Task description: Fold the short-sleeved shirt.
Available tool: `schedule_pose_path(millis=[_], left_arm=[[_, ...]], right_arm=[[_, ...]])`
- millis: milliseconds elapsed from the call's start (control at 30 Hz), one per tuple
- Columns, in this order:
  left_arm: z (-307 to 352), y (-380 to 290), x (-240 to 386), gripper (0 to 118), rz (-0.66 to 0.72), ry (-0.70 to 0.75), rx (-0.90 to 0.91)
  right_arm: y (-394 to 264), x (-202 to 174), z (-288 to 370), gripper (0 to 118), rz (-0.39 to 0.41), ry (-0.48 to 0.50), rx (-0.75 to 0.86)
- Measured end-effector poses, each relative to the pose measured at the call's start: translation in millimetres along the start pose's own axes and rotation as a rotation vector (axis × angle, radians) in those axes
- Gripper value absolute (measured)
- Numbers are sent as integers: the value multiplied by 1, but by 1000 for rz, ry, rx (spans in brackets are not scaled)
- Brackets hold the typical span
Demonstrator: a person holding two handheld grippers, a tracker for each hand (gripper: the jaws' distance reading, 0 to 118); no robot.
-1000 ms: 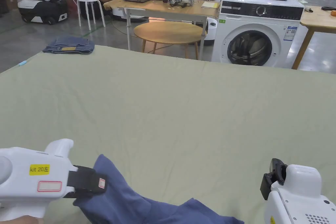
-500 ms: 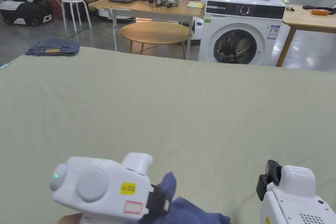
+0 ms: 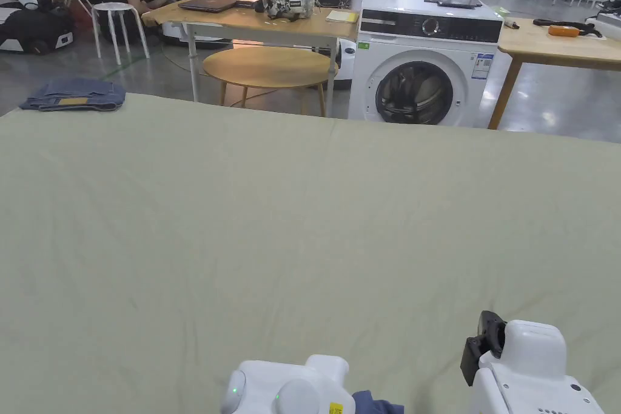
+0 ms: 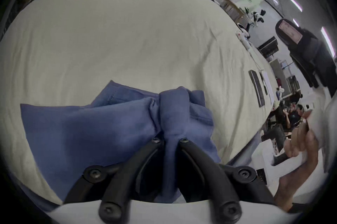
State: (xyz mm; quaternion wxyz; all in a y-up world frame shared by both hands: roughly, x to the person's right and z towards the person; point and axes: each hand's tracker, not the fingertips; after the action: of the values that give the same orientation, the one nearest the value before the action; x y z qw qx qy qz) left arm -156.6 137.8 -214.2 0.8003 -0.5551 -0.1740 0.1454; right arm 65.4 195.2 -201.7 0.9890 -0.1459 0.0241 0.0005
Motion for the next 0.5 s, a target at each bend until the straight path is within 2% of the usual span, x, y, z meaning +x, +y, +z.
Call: schedule_pose_path(millis=[33,133,167,367,467,500], left_arm=[[4,1,-2,8,2,-27,0],[25,3,-9,34,62,-159,-16],[34,3,-11,36,73,-186,-7],[69,12,-28,35,51,-243,86],[51,15,-37,8,71,-258,73],[37,15,-39,7,96,-275,45]], right_arm=[[-1,0,0,0,1,0,-2],[-2,-1,-1,0,2,5,-5],[-2,-1,0,0,2,6,-5],[-1,3,4,0,0,1,2],[-2,7,5,0,-8,-7,5],[-2,8,5,0,-10,-8,5]])
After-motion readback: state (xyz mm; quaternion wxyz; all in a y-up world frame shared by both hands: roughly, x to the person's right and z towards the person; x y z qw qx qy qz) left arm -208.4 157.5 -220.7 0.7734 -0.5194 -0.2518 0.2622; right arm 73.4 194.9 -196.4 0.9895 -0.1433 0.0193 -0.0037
